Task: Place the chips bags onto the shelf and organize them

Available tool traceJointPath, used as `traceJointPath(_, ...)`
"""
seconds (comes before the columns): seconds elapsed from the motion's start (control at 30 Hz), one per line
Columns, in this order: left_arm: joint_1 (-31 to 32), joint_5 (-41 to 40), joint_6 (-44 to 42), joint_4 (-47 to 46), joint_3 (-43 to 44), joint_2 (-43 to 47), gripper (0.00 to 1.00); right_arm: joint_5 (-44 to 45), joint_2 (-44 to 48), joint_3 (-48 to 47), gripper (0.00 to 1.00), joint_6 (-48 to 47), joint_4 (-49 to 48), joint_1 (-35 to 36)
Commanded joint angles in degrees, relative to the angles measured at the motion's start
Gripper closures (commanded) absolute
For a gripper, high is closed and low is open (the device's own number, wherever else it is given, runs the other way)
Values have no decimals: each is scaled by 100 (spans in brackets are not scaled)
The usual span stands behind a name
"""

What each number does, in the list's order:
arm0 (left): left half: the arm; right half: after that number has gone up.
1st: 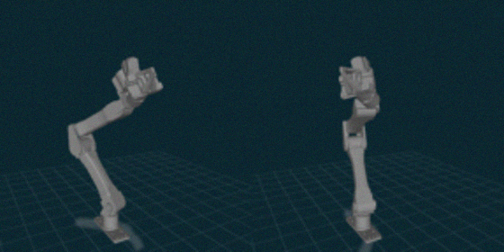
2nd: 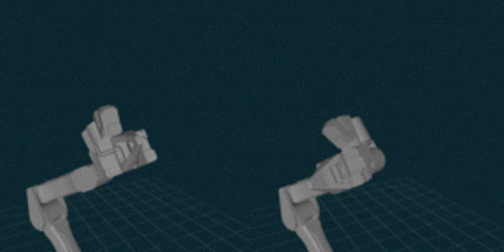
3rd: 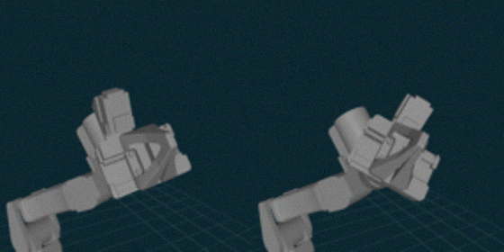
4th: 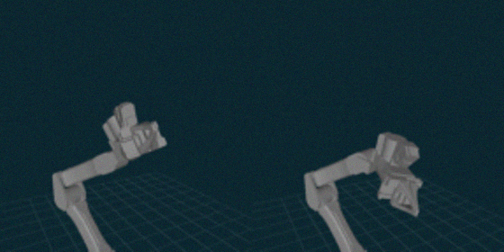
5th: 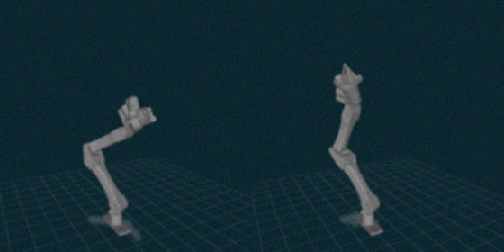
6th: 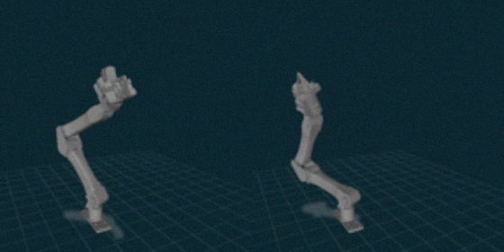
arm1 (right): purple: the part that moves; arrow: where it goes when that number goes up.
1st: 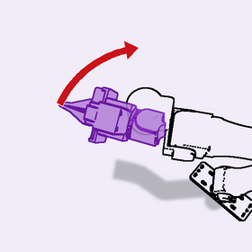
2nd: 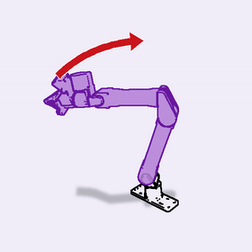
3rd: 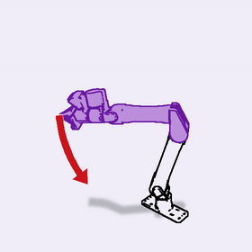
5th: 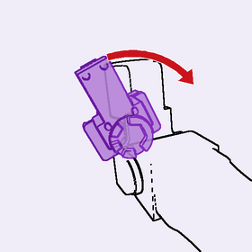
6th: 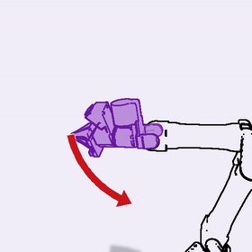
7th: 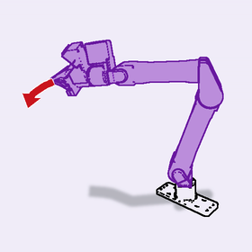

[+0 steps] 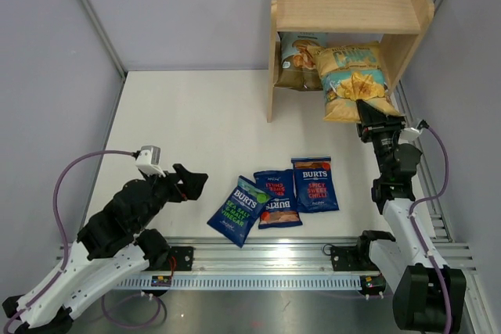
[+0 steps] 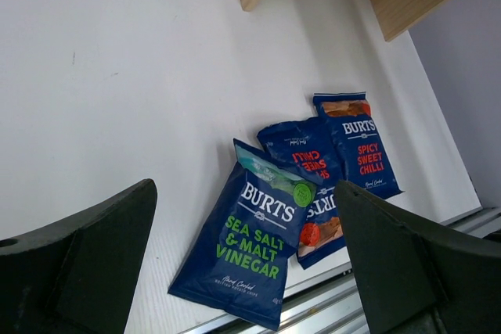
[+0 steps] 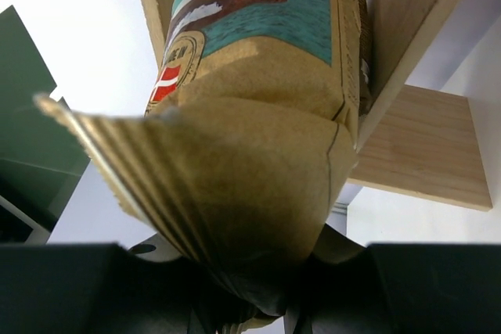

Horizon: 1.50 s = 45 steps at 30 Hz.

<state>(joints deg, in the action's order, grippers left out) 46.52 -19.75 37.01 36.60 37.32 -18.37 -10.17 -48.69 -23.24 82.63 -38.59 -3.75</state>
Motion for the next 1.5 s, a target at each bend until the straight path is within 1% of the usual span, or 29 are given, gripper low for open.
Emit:
traceJointPath(0.0, -12, 41, -98, -13, -111, 114, 1, -222, -44, -505, 80, 166, -852, -108)
traceJointPath(0.17, -12, 155, -72, 14, -85, 158, 1, -248, -517, -769, 80, 210, -1097, -310)
traceJointPath(0.27, -12, 286, -72, 189, 117, 150, 1, -152, -790, -997, 80, 148, -1125, -425)
traceJointPath(0.37, -12, 462, -203, 417, 494, 115, 1, -37, -1089, -1147, 80, 61, -1020, -495)
traceJointPath(0.47, -12, 647, -449, 734, 969, 0, 1, -116, -1501, -1454, 80, -10, -1229, -574)
traceJointPath(0.6, -12, 753, -1089, 1033, 1391, -123, 1, -99, -1925, -1683, 81, -28, -1406, -645)
traceJointPath(0.7, -12, 613, -1354, 990, 1340, 17, 1, 15, -2250, -1850, 81, -80, -1502, -671)
traceJointPath(0.8, -12, 621, -1372, 753, 1102, 307, 1, -2, -2645, -2113, 82, -36, -1625, -697)
traceJointPath(1.0, -12, 735, -1337, 665, 971, 668, 1, 94, -3322, -2641, 82, -396, -2012, -706)
traceJointPath(1.13, -12, 727, -1337, 629, 935, 852, 1, -37, -3770, -2948, 82, -362, -2152, -715)
traceJointPath(1.23, -12, 674, -1337, 620, 917, 923, 1, 33, -4051, -2984, 83, -344, -2284, -715)
traceJointPath(1.33, -12, 665, -1329, 629, 917, 976, 1, 225, -4131, -2905, 83, -440, -2311, -715)
traceJointPath(1.47, -12, 665, -1320, 620, 909, 1081, 1, 244, -4316, -2835, 83, -458, -2346, -715)
